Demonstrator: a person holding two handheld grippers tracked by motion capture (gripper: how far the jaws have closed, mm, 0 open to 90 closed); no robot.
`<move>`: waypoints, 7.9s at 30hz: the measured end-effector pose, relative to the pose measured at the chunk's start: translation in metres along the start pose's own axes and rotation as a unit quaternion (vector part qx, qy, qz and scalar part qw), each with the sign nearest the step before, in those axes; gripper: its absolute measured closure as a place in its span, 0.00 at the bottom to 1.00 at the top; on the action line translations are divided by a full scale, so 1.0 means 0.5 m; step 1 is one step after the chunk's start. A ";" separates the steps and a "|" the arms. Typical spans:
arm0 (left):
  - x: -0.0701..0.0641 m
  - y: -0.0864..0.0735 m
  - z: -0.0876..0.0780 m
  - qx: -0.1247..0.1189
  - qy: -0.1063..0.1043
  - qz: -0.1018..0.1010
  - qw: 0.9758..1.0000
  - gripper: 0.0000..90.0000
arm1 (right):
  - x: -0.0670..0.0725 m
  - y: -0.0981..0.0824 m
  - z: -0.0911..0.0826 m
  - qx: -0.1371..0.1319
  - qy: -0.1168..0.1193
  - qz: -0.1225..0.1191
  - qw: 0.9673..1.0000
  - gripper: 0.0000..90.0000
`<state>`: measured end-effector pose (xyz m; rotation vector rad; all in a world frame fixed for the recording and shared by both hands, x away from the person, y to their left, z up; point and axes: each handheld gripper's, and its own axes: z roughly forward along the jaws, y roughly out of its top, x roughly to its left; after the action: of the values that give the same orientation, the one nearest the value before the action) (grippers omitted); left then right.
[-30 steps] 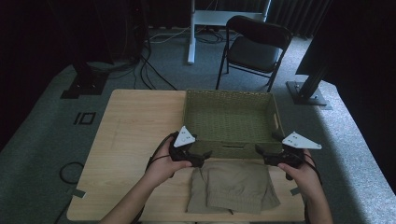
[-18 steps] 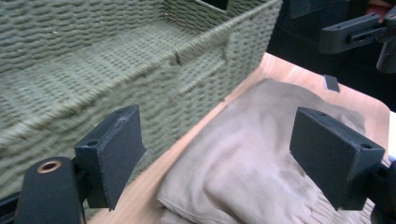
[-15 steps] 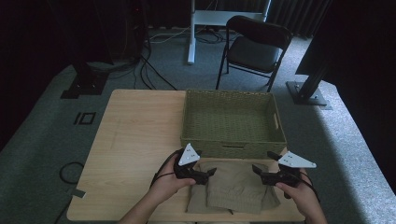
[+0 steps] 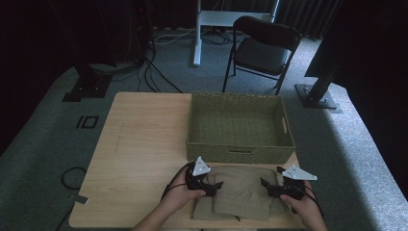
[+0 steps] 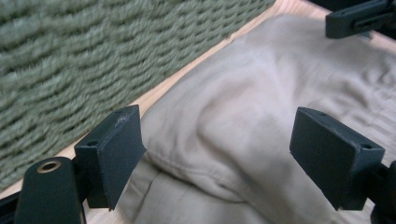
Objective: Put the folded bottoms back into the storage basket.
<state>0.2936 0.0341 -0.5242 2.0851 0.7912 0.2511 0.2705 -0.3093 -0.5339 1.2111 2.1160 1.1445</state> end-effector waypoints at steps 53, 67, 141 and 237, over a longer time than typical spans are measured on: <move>0.003 -0.008 0.013 -0.003 -0.035 -0.053 0.998 0.90 | 0.031 0.016 0.008 0.068 0.045 0.039 0.996 0.88; 0.002 0.044 -0.041 -0.038 -0.030 -0.037 0.998 0.90 | 0.046 0.074 -0.044 0.025 0.052 0.027 0.998 0.89; 0.236 0.351 0.047 -0.162 0.038 -0.025 0.986 0.90 | -0.179 0.394 0.092 -0.091 0.001 0.074 0.993 0.88; 0.159 0.320 -0.029 -0.089 0.044 -0.047 0.994 0.21 | -0.099 0.351 0.101 -0.011 -0.054 0.083 0.995 0.17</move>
<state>0.4202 0.0256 -0.3975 1.8746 0.8831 0.3507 0.4171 -0.2815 -0.4174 1.4285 1.9490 1.1411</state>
